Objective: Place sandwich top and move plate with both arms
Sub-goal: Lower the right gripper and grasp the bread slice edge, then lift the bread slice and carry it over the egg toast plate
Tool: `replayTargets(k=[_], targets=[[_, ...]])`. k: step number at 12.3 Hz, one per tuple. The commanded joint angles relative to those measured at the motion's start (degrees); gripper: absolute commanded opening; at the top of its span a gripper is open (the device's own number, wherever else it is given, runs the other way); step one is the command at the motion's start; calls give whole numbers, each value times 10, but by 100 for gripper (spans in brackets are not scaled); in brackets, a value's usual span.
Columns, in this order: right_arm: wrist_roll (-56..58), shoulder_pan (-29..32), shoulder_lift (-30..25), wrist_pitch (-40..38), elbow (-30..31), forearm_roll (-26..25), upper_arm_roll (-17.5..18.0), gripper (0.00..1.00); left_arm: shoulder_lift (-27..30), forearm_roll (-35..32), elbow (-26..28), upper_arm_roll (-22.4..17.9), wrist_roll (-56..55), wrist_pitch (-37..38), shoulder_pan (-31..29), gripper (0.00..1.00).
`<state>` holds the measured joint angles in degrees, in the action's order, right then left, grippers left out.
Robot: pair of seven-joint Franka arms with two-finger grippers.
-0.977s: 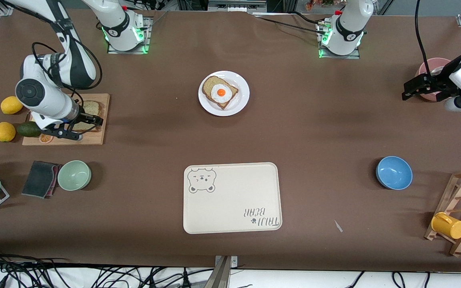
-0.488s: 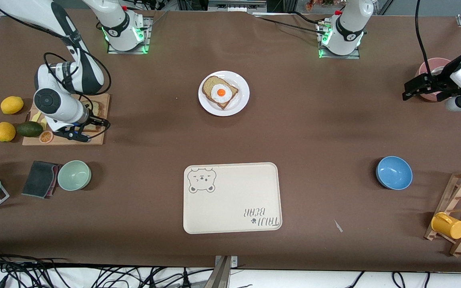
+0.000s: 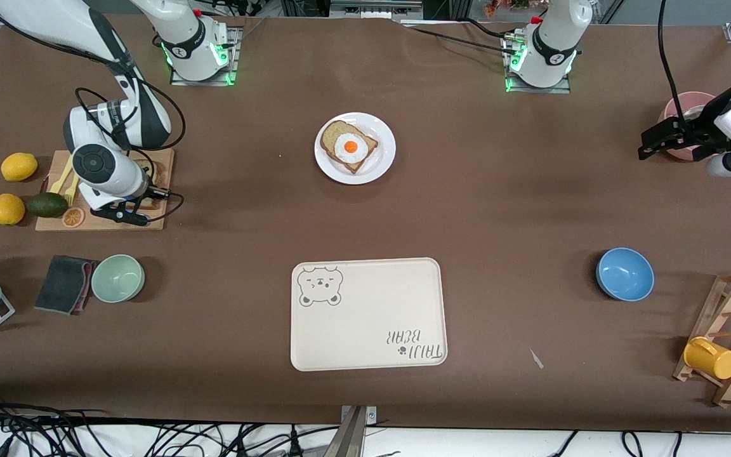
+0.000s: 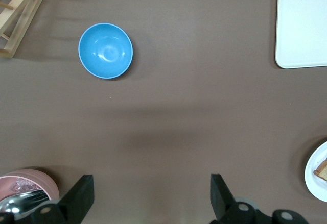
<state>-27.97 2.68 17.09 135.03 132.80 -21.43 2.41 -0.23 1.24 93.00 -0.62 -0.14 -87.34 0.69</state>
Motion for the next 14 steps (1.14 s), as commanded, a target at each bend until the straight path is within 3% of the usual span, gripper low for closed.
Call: replayTargets(k=[1, 4, 6, 8, 10, 14], targets=[[-41, 7, 2, 3, 4, -16, 13, 45, -5, -12, -8, 0, -8, 2, 5, 100], [-41, 7, 5, 1, 4, -18, 18, 43, -6, -12, -8, 0, -8, 2, 5, 100], [-41, 7, 6, -2, 4, -19, 18, 30, -6, -12, -8, 0, -8, 1, 5, 100], [-41, 7, 7, -2, 4, -21, 18, 10, -7, -12, -8, 0, -8, 0, 5, 100], [-41, 7, 7, -11, 3, -21, 18, 0, -7, -13, -8, 0, -8, 0, 5, 100], [-40, 7, 0, -97, -47, -21, 33, 0, -7, -13, -7, -1, -8, -6, 4, 100]])
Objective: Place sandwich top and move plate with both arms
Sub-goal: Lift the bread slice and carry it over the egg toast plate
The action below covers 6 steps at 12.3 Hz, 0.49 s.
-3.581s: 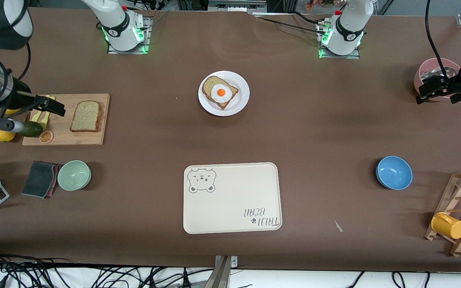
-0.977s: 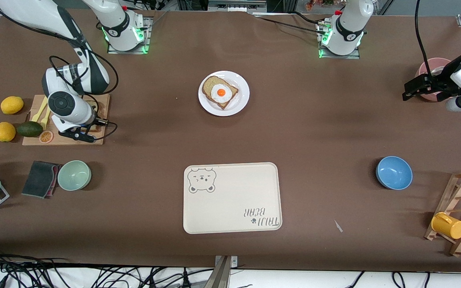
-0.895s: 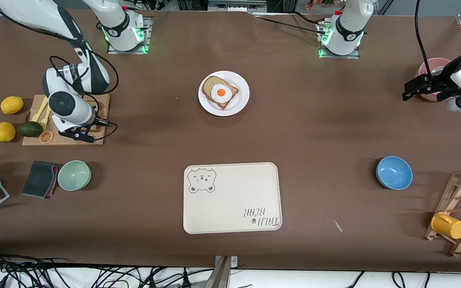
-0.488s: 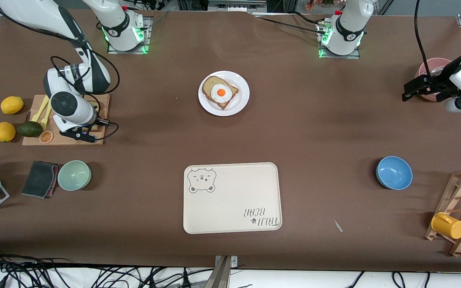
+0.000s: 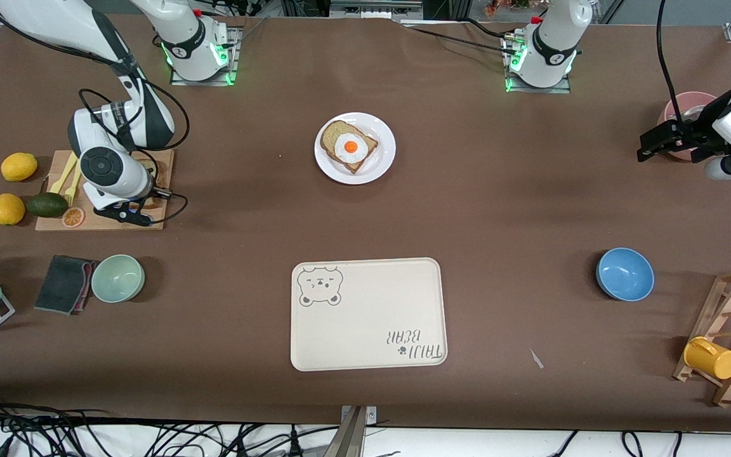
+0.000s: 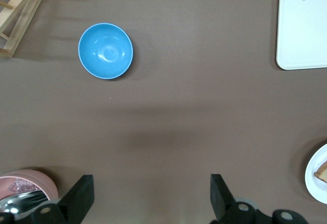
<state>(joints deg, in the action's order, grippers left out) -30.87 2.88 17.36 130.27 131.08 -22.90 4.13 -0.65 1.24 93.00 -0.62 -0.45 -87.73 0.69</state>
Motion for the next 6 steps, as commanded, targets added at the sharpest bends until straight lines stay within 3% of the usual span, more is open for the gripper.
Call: replayTargets(k=[1, 3, 6], targets=[[-14, 4, -5, -58, -38, -5, 28, 0, -3, -12, -7, -1, -3, -2, 1, 100], [-5, 4, -6, -96, -75, 0, 49, 0, -4, -5, -6, -2, 5, -2, -3, 100], [-14, 4, -6, -227, -171, 62, 128, 0, -9, 28, -6, -5, 8, -2, -10, 100]])
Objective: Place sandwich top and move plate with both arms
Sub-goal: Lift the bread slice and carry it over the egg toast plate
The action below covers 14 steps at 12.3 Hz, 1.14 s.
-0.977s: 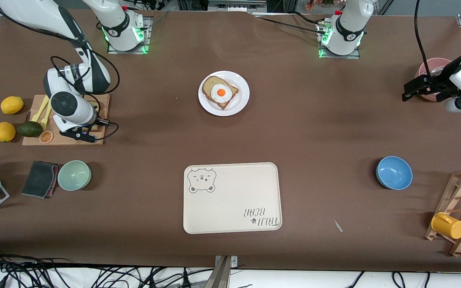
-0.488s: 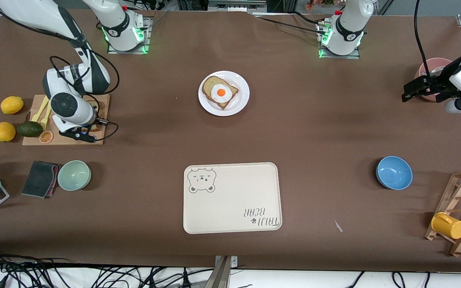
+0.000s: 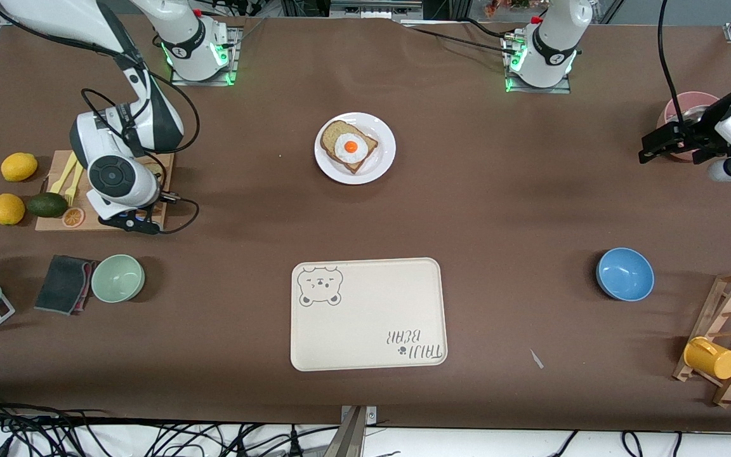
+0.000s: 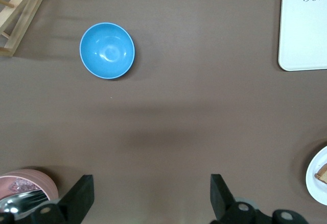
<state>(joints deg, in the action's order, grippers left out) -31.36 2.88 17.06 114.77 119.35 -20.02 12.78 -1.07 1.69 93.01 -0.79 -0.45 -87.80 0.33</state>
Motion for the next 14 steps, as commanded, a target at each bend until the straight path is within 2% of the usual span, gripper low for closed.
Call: replayTargets(k=[1, 2, 3, 5, 7, 8, 11, 14], targets=[[-11, 4, -3, -95, -77, 66, 61, 0, -6, 43, -6, -4, 26, 0, -22, 100], [-22, 3, -3, -109, -94, 90, 81, 0, -11, 66, -6, -4, 60, 2, -37, 100], [-60, 2, -3, -113, -104, 93, 109, 0, -12, 91, -6, -4, 82, 3, -59, 100], [-162, 0, -2, -114, -134, 94, 186, 0, -20, 126, -6, -4, 108, 6, -83, 100], [-233, -25, 4, -124, -169, 113, 224, 0, -37, 157, -5, -4, 136, 20, -103, 100], [-264, -59, 5, -126, -174, 127, 226, 0, -49, 177, -4, -4, 155, 30, -115, 100], [-354, -110, 20, -126, -188, 145, 227, 0, -86, 234, 6, -4, 184, 44, -132, 100], [-466, -178, 98, -126, -259, 166, 227, 0, -95, 240, 34, -4, 207, 47, -132, 100]])
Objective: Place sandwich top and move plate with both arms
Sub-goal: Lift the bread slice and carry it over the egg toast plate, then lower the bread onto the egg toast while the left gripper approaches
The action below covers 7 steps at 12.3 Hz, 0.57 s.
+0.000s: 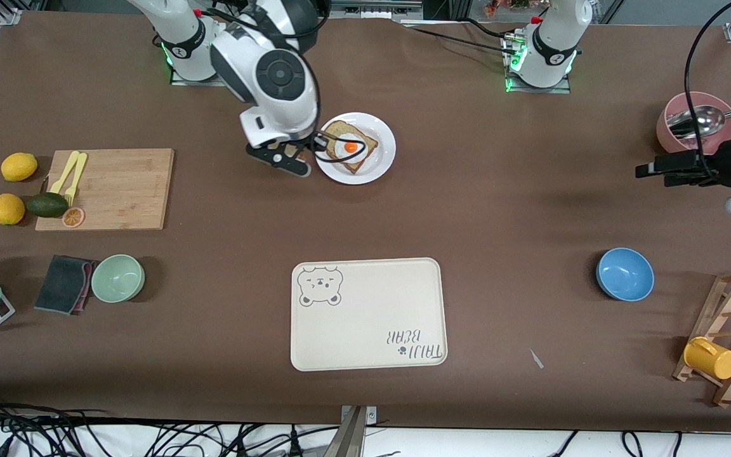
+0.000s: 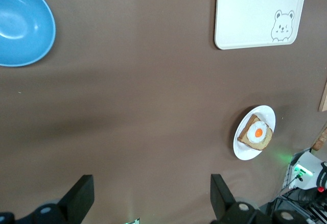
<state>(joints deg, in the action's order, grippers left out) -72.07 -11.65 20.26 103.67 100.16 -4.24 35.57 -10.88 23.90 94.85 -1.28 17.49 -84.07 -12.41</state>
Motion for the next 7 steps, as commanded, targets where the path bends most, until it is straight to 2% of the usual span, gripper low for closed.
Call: replayTargets(k=[1, 2, 4, 7], targets=[[-87, -65, 94, -15, -89, 0, -2, 0, 2, 19, 26, 1, 39, 7, -4, 100], [-106, -97, 125, -12, -121, -8, -13, 0, -4, 29, 35, 1, 44, 7, -3, 100], [-107, -121, 169, -15, -163, -42, -23, 0, -18, 70, 51, 2, 45, 6, -4, 100], [-116, -127, 175, -16, -144, -43, -24, 0, -44, 94, 52, 7, 45, -1, 4, 100]])
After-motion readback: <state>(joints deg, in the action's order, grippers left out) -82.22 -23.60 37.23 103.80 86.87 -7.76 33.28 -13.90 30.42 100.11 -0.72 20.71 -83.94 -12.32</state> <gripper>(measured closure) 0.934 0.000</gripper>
